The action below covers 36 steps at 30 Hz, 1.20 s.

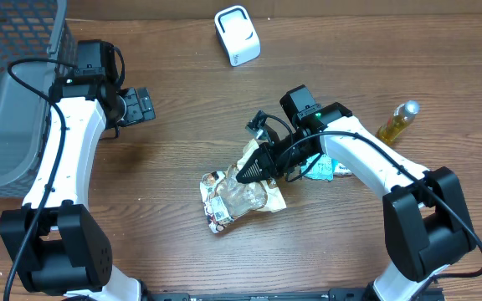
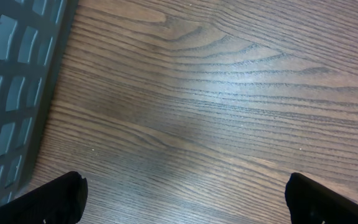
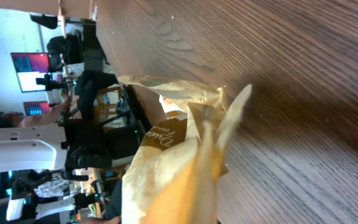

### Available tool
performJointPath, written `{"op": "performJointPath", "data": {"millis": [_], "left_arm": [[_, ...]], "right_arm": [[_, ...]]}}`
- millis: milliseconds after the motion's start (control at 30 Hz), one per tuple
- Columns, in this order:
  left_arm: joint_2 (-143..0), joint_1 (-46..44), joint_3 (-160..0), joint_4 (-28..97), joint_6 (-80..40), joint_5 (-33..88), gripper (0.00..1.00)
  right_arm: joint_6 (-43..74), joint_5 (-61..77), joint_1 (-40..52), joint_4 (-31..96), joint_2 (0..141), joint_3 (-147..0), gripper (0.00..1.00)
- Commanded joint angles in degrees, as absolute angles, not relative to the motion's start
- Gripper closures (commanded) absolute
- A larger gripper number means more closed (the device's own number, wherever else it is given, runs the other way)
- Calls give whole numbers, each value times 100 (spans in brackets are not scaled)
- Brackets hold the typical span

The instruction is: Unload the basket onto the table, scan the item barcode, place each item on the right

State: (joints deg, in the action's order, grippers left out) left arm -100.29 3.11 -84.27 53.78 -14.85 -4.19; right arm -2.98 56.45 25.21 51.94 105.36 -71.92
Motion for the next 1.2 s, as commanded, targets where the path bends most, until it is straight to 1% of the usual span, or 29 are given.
{"op": "performJointPath", "data": {"millis": [0,1167], "left_arm": [[-10003,331,-8527,5371,-1500,-489,0],[-10003,331,-8527,5371,-1503,-489,0]], "right_arm": [[-349,5566,2499,5181,10416,-7196,96],[-353,5297,2499,5356,10416,-7196,96]]}}
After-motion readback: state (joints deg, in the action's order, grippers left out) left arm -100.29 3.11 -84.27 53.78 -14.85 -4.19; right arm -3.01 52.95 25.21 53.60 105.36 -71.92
